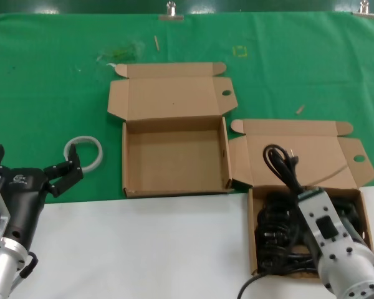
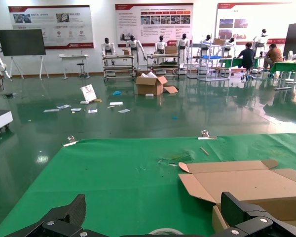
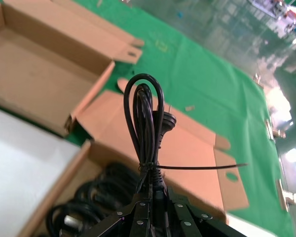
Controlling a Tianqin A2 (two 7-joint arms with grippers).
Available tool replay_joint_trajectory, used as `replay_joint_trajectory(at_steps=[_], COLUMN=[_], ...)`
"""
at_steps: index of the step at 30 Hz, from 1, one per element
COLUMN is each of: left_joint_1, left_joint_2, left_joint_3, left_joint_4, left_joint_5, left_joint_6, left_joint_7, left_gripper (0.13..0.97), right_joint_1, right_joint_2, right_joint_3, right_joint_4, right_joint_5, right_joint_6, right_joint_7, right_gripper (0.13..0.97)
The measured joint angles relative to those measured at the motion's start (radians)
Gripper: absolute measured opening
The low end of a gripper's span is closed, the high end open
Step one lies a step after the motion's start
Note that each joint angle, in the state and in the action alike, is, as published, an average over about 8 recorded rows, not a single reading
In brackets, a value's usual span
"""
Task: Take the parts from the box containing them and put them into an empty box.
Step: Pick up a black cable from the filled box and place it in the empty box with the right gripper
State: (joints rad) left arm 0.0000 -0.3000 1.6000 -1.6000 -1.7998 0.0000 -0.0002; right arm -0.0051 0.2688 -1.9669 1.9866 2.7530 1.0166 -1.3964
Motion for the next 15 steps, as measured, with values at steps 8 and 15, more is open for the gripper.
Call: replay_joint_trajectory(at_steps=[8,15], left_joint_1=[0.0,0.0], left_joint_2=[0.0,0.0], left_joint_3=[0.0,0.0], left_joint_4=[0.0,0.0], left_joint_5=[0.0,0.0], left_joint_6=[0.0,0.0], left_joint_7=[0.0,0.0], left_gripper=[0.965,0.965], right_joint_1=[0.08,0.162], right_joint_2=[0.0,0.0], right_joint_3=[-0.068,-0.139], right_joint_4=[0.001,-0.064], right_joint_5=[0.0,0.0], right_joint_6=[-0.006,-0.08], right_joint_7=[-0.002,0.03], right_gripper=[0.181,0.181])
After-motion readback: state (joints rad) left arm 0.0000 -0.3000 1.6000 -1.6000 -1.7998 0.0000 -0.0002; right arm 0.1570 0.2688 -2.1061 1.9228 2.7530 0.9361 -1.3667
